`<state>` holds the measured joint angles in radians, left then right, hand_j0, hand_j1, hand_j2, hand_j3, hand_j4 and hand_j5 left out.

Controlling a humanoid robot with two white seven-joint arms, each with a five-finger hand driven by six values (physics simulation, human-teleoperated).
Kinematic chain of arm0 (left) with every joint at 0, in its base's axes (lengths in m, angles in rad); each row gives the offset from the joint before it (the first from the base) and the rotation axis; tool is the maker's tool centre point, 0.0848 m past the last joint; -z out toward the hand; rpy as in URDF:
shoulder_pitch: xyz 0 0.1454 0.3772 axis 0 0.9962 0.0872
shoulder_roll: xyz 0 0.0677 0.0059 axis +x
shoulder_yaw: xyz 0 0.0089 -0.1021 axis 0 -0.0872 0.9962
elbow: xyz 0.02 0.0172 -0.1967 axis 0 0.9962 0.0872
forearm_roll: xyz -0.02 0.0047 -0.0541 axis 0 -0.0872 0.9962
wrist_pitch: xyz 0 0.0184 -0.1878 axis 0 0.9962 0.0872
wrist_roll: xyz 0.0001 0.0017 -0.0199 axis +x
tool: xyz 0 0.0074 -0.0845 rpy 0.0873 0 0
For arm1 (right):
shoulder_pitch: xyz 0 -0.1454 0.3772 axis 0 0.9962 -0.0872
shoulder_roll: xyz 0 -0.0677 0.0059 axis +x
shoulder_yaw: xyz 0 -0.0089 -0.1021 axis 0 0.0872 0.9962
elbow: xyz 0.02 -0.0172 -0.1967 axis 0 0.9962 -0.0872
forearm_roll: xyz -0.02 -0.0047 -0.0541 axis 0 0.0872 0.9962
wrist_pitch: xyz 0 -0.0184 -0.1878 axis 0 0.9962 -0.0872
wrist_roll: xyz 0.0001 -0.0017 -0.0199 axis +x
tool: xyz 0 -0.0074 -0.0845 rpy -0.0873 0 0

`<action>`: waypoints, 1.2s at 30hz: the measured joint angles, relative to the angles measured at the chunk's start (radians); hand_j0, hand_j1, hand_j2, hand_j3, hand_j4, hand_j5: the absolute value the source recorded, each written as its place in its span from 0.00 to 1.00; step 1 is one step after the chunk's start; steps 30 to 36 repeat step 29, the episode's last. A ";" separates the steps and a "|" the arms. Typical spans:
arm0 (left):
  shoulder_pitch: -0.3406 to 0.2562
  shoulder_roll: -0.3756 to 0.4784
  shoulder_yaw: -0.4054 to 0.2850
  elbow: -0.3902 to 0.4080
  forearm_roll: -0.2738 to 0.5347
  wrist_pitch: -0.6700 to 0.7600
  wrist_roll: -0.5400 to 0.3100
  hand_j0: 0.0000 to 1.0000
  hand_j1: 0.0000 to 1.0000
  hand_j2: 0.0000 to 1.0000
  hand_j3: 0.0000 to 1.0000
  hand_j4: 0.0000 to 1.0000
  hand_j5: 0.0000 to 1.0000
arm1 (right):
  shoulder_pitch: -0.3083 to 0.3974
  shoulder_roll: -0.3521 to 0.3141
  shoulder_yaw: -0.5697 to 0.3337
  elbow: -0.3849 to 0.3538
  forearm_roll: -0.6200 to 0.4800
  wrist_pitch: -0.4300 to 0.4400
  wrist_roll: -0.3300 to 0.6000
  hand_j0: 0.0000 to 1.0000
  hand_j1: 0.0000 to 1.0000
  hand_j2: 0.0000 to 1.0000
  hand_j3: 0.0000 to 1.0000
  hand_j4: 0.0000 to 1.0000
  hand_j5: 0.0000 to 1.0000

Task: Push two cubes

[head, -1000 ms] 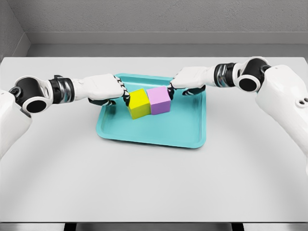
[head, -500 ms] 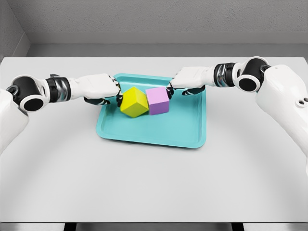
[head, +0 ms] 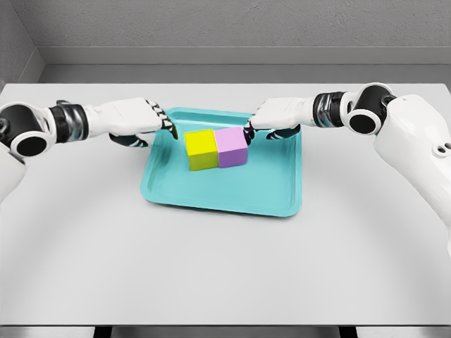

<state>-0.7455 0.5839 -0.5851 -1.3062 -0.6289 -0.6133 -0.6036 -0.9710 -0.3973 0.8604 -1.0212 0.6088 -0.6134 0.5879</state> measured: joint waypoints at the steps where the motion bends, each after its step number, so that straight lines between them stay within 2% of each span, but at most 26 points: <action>1: -0.009 0.018 0.003 0.000 0.014 0.000 0.000 0.79 0.79 0.79 0.79 0.79 0.79 | -0.003 -0.002 0.000 0.001 0.000 0.000 0.000 0.60 0.60 0.60 0.60 0.60 0.60; 6: -0.009 0.094 0.027 0.008 0.054 0.000 0.000 0.80 0.80 0.80 0.80 0.80 0.80 | -0.025 -0.025 -0.001 -0.004 -0.004 0.000 -0.001 0.60 0.60 0.60 0.60 0.60 0.60; 8: -0.009 0.119 0.038 0.010 0.066 0.000 0.001 0.80 0.80 0.80 0.80 0.80 0.80 | -0.028 -0.073 -0.006 -0.039 -0.014 0.000 -0.002 0.63 0.63 0.63 0.63 0.63 0.63; 9: -0.011 0.136 0.042 0.010 0.074 0.000 0.001 0.80 0.80 0.80 0.80 0.80 0.80 | -0.012 -0.125 -0.016 -0.091 -0.031 -0.001 -0.003 0.70 0.70 0.70 0.70 0.70 0.70; 10: -0.012 0.152 0.044 0.011 0.080 0.000 0.000 0.80 0.80 0.80 0.80 0.80 0.80 | 0.047 -0.191 -0.051 -0.165 -0.050 -0.002 -0.005 0.80 0.80 0.80 0.80 0.80 0.80; 11: -0.012 0.164 0.048 0.013 0.087 0.000 0.000 0.80 0.80 0.80 0.80 0.80 0.80 | 0.083 -0.255 -0.101 -0.238 -0.067 -0.002 -0.007 0.95 0.95 0.95 0.95 0.95 0.95; 12: -0.006 0.172 0.052 0.016 0.092 0.000 0.000 0.80 0.80 0.80 0.80 0.80 0.80 | 0.126 -0.316 -0.147 -0.302 -0.087 -0.002 -0.010 0.99 0.99 0.99 0.99 0.99 0.99; 14: -0.009 0.182 0.061 0.022 0.099 0.000 0.000 0.84 0.84 0.84 0.84 0.84 0.84 | 0.216 -0.440 -0.208 -0.391 -0.167 -0.001 -0.013 1.00 1.00 1.00 1.00 1.00 1.00; 16: -0.003 0.196 0.065 0.025 0.114 0.000 0.000 0.87 0.87 0.87 0.87 0.87 0.87 | 0.252 -0.544 -0.255 -0.442 -0.247 -0.001 -0.016 1.00 1.00 1.00 1.00 1.00 1.00; 19: 0.002 0.231 0.068 0.027 0.145 0.000 0.000 1.00 1.00 1.00 1.00 1.00 1.00 | 0.299 -0.629 -0.293 -0.476 -0.326 0.000 -0.016 1.00 1.00 1.00 1.00 1.00 1.00; 24: 0.002 0.267 0.071 0.035 0.161 0.000 0.002 1.00 1.00 1.00 1.00 1.00 1.00 | 0.304 -0.660 -0.310 -0.494 -0.364 0.000 -0.015 1.00 1.00 1.00 1.00 1.00 1.00; 36: 0.012 0.287 0.073 0.052 0.159 0.000 0.002 1.00 1.00 1.00 1.00 1.00 1.00 | 0.304 -0.655 -0.312 -0.497 -0.367 0.000 -0.014 1.00 1.00 1.00 1.00 1.00 1.00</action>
